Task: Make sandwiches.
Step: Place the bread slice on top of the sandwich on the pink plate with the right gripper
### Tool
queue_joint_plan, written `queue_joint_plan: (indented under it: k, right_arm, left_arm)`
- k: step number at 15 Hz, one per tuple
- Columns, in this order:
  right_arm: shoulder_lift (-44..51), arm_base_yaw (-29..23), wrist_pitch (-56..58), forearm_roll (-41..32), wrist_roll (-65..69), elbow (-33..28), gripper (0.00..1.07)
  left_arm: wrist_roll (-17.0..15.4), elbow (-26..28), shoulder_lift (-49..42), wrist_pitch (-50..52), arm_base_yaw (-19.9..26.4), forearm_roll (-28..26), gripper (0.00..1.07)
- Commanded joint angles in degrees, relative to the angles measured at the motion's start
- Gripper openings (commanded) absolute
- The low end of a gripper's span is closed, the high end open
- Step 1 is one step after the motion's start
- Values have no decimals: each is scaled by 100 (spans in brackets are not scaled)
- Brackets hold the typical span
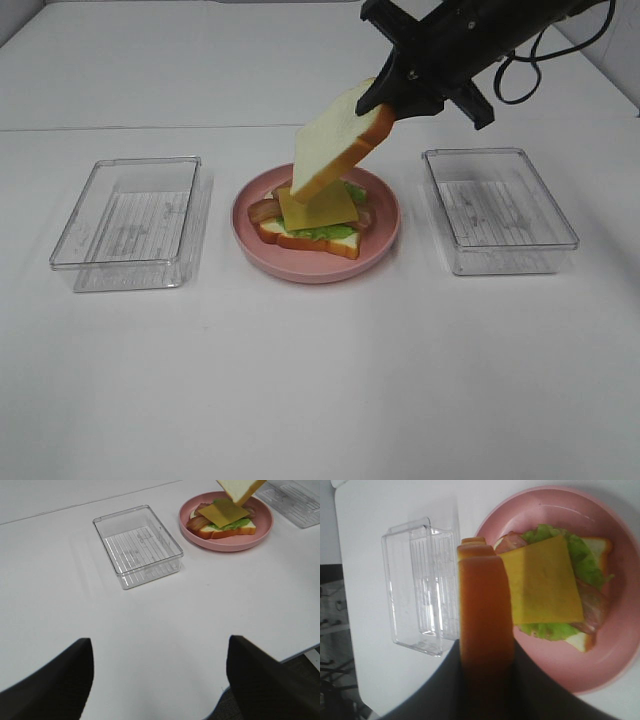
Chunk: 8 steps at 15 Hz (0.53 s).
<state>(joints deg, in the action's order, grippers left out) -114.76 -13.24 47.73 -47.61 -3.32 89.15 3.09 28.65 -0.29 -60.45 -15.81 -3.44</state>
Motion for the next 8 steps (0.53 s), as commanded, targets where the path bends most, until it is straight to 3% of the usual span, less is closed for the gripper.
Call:
queue_joint_plan:
  k: [1,8]
  right_arm:
    - [-246,-86,-447,-733,-235,-195,0]
    - [-980,-155,-733,-1891,-361,-212,0]
  left_arm:
    - [-6,-11,-120,57,0,-29,71]
    - [-6,-11,-120,57,0,-29,71]
